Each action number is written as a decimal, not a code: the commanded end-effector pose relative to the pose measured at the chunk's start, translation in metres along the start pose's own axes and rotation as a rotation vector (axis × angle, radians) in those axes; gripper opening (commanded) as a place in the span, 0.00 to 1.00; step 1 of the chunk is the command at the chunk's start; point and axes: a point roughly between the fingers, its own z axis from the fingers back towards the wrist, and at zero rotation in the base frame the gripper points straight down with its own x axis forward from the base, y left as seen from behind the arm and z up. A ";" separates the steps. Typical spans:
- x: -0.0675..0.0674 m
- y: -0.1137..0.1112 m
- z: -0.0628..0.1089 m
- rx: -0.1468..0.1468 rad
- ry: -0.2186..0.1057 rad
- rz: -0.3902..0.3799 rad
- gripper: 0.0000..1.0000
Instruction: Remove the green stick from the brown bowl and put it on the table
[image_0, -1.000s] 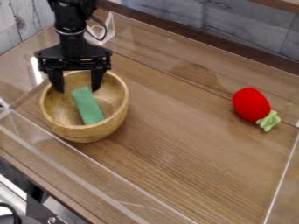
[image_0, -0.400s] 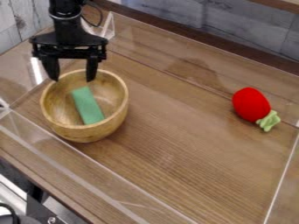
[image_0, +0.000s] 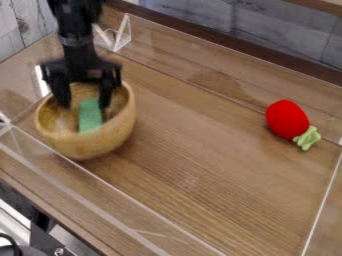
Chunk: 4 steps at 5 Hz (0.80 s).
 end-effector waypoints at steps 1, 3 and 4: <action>0.012 -0.001 -0.006 -0.008 -0.034 -0.023 1.00; 0.012 0.004 -0.012 -0.027 -0.002 -0.028 0.00; 0.018 0.019 -0.018 -0.031 0.016 0.008 0.00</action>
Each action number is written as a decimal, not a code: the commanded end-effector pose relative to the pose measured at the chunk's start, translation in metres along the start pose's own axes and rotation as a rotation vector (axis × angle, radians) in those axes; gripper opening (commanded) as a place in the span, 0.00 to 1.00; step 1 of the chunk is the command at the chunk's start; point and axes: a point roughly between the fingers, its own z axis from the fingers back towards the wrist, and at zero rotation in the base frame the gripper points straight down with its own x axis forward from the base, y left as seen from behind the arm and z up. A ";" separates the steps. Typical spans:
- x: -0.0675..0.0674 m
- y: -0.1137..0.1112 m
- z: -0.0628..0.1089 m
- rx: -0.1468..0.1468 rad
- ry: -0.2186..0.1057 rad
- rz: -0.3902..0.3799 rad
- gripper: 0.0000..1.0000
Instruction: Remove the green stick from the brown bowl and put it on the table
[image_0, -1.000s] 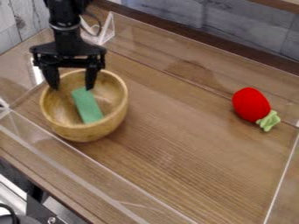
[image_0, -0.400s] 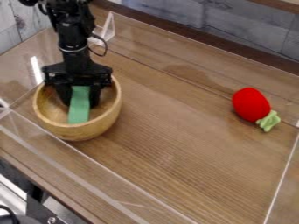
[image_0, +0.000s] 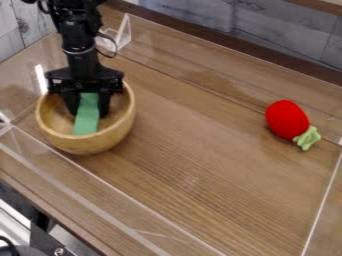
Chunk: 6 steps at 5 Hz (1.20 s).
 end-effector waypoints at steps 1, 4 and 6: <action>0.004 0.022 -0.006 0.005 0.026 0.042 0.00; -0.013 0.013 0.000 -0.003 0.069 -0.088 0.00; -0.006 0.010 0.002 -0.019 0.098 -0.083 0.00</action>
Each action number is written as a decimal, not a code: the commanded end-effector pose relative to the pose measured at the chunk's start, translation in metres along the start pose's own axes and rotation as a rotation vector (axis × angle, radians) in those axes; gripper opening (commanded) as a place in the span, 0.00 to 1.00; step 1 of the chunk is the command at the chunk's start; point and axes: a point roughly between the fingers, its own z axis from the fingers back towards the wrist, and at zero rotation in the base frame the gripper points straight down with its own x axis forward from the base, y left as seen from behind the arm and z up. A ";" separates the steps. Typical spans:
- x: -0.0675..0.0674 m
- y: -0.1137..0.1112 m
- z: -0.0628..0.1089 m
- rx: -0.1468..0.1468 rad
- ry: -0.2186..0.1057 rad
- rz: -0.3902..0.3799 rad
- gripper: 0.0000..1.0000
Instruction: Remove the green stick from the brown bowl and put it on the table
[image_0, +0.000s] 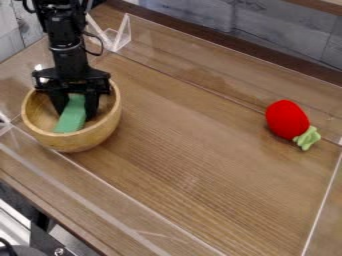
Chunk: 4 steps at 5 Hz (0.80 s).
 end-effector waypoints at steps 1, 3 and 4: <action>-0.003 0.006 0.006 -0.006 0.007 0.028 0.00; -0.030 -0.020 -0.001 -0.012 0.030 -0.083 0.00; -0.026 -0.020 0.004 -0.021 0.043 -0.116 0.00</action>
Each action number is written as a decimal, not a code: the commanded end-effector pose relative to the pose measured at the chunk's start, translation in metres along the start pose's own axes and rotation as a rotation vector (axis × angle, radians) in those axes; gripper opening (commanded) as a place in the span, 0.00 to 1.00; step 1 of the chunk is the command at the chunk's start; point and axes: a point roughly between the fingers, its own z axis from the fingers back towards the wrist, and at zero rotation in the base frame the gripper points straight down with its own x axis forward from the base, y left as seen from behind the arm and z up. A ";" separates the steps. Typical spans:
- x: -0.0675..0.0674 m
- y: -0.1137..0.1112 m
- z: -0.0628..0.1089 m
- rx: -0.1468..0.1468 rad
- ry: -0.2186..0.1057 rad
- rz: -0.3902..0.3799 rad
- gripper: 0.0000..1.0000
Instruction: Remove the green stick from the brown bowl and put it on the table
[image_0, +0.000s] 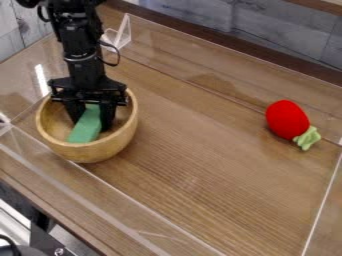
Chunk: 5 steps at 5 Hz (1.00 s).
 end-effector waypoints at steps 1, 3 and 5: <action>0.004 0.009 0.011 -0.005 0.016 -0.036 0.00; -0.006 0.003 0.016 -0.043 0.031 0.007 0.00; -0.015 -0.003 0.080 -0.098 -0.015 0.003 0.00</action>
